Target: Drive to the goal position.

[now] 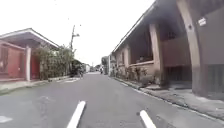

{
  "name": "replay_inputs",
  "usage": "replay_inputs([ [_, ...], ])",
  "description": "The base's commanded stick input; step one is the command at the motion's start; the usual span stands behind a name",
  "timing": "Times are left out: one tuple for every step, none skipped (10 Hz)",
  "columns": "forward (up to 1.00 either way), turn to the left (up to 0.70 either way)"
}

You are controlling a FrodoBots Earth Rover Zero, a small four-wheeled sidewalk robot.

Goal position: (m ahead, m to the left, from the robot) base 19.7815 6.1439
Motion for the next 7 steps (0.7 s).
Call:
replay_inputs([
  [0.85,0.0],
  [0.85,0.0],
  [0.85,0.0],
  [0.85,0.0],
  [0.85,0.0],
  [0.85,0.0],
  [0.85,0.0],
])
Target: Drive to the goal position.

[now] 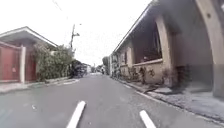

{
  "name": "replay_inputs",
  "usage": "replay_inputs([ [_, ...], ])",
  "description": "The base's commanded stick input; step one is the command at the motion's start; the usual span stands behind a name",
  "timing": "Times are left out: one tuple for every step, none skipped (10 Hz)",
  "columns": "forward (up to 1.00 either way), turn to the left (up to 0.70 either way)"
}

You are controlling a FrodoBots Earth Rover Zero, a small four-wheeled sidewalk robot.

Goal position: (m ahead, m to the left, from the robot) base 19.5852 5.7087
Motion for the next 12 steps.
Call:
replay_inputs([
  [0.85,0.0],
  [0.85,0.0],
  [0.85,0.0],
  [0.85,0.0],
  [0.85,0.0],
  [0.85,0.0],
  [0.85,0.0],
  [0.85,0.0],
  [0.85,0.0],
  [0.85,0.0],
  [0.85,0.0],
  [0.85,0.0],
])
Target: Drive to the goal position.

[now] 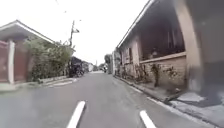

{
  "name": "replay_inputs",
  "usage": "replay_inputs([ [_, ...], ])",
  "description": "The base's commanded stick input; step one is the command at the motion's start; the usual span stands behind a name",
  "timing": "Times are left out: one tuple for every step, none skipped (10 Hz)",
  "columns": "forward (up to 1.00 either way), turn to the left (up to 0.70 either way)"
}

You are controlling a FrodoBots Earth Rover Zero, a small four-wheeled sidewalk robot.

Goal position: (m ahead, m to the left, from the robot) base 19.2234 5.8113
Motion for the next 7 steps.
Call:
replay_inputs([
  [0.85,0.0],
  [0.85,0.0],
  [0.85,0.0],
  [0.85,0.07],
  [0.85,0.34],
  [0.85,0.34],
  [0.85,0.19],
])
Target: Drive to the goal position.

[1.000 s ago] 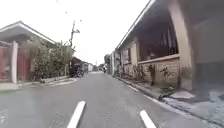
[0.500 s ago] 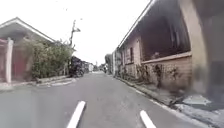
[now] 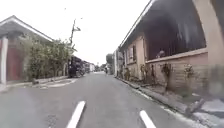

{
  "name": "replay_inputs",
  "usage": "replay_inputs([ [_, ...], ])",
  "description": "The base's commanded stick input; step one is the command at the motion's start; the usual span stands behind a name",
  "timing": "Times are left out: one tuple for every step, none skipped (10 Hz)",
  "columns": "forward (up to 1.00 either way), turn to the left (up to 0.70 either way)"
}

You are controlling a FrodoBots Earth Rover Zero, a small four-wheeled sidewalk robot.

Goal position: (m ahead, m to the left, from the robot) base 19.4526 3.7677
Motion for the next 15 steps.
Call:
replay_inputs([
  [0.85,0.0],
  [0.85,0.0],
  [0.85,0.0],
  [0.85,0.0],
  [0.85,0.0],
  [0.85,0.0],
  [0.85,0.0],
  [0.85,0.0],
  [0.85,0.0],
  [0.85,0.0],
  [0.85,0.0],
  [0.85,0.0],
  [0.85,0.0],
  [0.85,0.18],
  [0.85,0.34],
])
